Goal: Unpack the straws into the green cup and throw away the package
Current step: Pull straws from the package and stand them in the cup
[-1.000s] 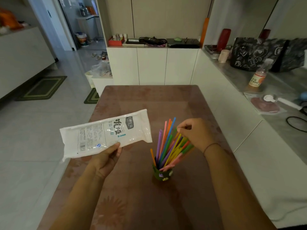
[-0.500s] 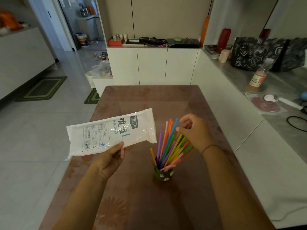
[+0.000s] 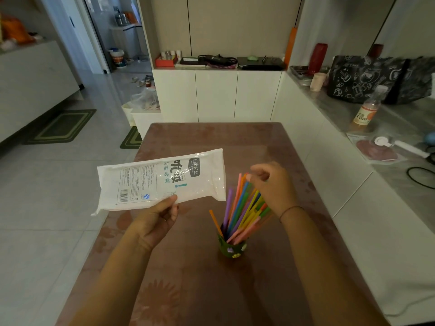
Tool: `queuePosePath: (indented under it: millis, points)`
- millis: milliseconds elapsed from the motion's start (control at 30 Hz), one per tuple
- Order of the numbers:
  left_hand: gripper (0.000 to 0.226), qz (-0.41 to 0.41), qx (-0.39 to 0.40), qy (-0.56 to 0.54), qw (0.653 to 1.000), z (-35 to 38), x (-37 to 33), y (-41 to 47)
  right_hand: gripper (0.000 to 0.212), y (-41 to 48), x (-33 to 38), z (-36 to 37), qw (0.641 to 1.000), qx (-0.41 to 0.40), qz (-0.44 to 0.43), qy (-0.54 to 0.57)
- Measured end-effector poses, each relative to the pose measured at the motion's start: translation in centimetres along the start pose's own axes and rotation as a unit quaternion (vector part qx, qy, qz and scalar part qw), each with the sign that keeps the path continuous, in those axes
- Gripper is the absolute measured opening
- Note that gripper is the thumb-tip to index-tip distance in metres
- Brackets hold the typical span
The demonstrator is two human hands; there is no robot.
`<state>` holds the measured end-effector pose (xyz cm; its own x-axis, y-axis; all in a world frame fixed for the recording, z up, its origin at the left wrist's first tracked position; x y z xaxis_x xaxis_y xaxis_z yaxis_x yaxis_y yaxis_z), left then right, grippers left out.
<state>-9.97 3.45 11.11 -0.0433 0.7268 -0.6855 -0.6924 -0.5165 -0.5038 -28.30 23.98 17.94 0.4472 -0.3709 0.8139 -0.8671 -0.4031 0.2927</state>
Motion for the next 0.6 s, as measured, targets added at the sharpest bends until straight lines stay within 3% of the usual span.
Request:
queuePosePath:
  millis: [100,167,233,300,367,467,600]
  points:
    - [0.023,0.01,0.006,0.024,1.0,0.7,-0.5,-0.2,0.023,-0.1,1.0,-1.1,0.979,-0.05,0.05,0.191]
    - [0.024,0.024,0.009,0.047,0.999,1.3,-0.9,-0.3,0.023,-0.3,1.6,-0.3,0.916,-0.023,0.13,0.379]
    - [0.026,0.049,0.012,0.092,0.994,2.1,-1.5,-0.7,0.031,-0.8,2.2,1.2,0.847,0.027,0.2,0.492]
    - [0.015,0.083,0.01,0.137,0.987,3.0,-2.2,-1.3,0.033,-1.6,2.9,2.8,0.804,0.059,0.252,0.535]
    - [0.032,0.131,-0.003,0.185,0.974,3.8,-3.1,-2.2,0.037,-2.4,3.5,4.2,0.759,0.079,0.289,0.578]
    - [0.034,0.235,-0.028,0.281,0.93,5.4,-5.4,-3.9,0.047,-2.9,4.0,5.4,0.692,0.103,0.314,0.642]
    - [0.03,0.302,0.003,0.3,0.905,7.3,-7.0,-5.7,0.046,-3.3,4.2,6.6,0.664,0.109,0.334,0.66]
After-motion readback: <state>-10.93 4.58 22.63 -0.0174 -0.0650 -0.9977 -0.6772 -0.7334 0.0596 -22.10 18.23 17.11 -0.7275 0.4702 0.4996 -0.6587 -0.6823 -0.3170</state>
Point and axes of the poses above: each hand's wrist, its own y-axis towards the middle knuckle, its own z-axis out of the palm, x = y × z, the point moved 5 cm from there along y, towards the middle knuckle, and after that the axes turned 6 degrees about y, right-handed, at the moved point
